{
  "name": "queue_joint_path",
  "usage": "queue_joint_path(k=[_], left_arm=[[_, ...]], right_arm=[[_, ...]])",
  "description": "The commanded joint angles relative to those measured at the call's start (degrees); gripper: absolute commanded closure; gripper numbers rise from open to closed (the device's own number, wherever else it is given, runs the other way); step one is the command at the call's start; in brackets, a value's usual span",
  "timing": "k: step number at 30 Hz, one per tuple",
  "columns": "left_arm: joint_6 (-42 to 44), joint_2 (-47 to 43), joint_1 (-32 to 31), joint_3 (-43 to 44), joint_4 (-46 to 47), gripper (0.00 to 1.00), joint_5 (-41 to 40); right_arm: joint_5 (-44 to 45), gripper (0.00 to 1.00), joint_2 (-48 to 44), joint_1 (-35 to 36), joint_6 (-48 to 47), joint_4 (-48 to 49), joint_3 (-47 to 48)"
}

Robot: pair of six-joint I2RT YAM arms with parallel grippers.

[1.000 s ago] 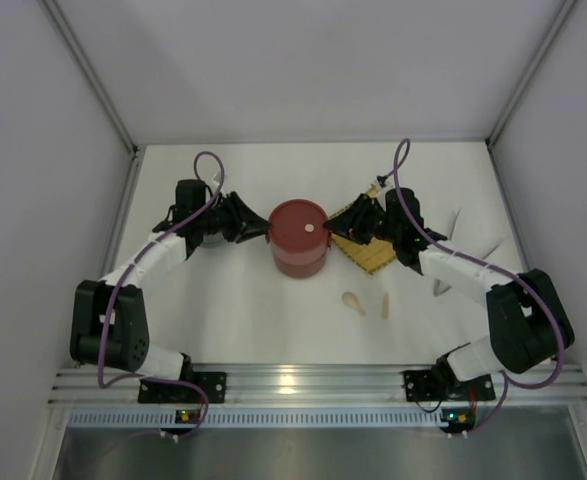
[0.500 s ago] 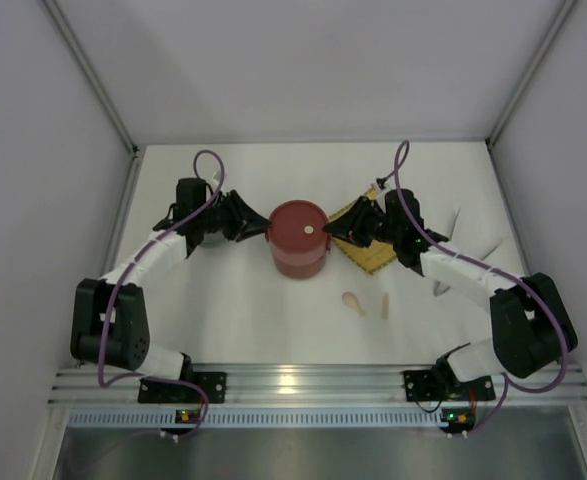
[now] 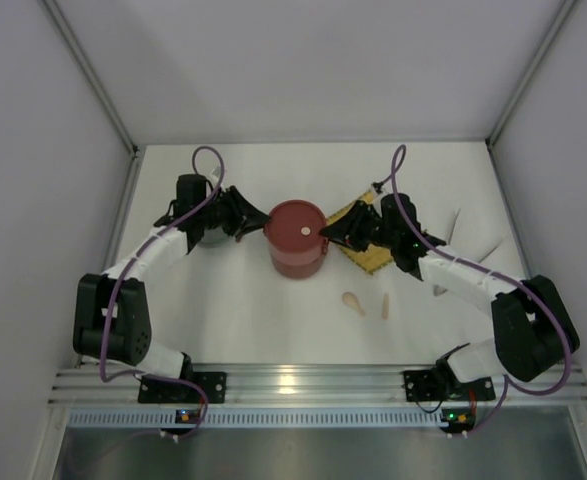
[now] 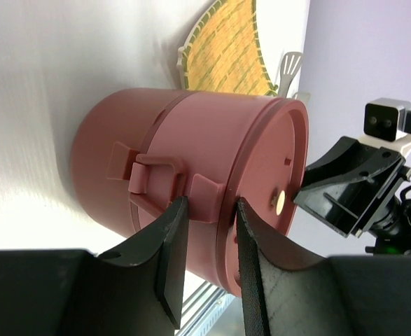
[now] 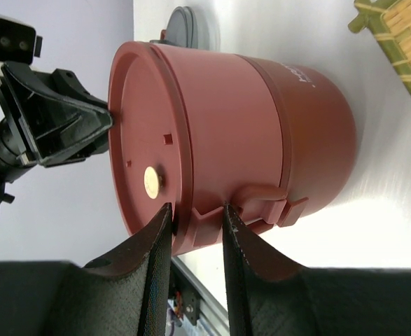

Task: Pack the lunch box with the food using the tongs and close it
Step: Adjust the packing box at the center of the board.

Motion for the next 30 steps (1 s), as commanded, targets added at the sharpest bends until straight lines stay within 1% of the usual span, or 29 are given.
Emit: queue_joint_path(k=[1,7,8,11,12,21,30], left_arm=[[-1.94,2.46,-1.45,1.40,0.43,0.67,-0.16],[-1.94,2.90,-1.45,2.02,0.16,0.65,-0.78],[-1.94,2.99,-1.45,2.02,-0.01,0.63,-0.86],[-1.77,3.08,-1.45,2.19,-0.28,0.62,-1.21],[-1.68,2.99,-1.45,2.37,-0.36,0.59,-1.39],[-1.24,3.08,-1.45,2.98,-0.98,0.59,-1.83],[-0.36,2.82,-1.45,3.34,-2.12,0.56,-2.62]], right_arm=[[-8.45,0.73,-1.94,6.11,0.32,5.47,-0.17],[-7.49,0.73,-1.85,8.48,0.84,6.43,-0.69],[-7.40,0.73,-1.76,9.10,1.02,6.78,-0.69],[-7.05,0.73,-1.76,10.68,1.28,7.23,-0.69],[-6.70,0.72,-1.85,10.86,1.28,7.14,-0.69],[-6.26,0.72,-0.71,13.23,1.20,7.75,0.01],[-6.17,0.71,-0.18,13.76,0.85,7.75,0.10]])
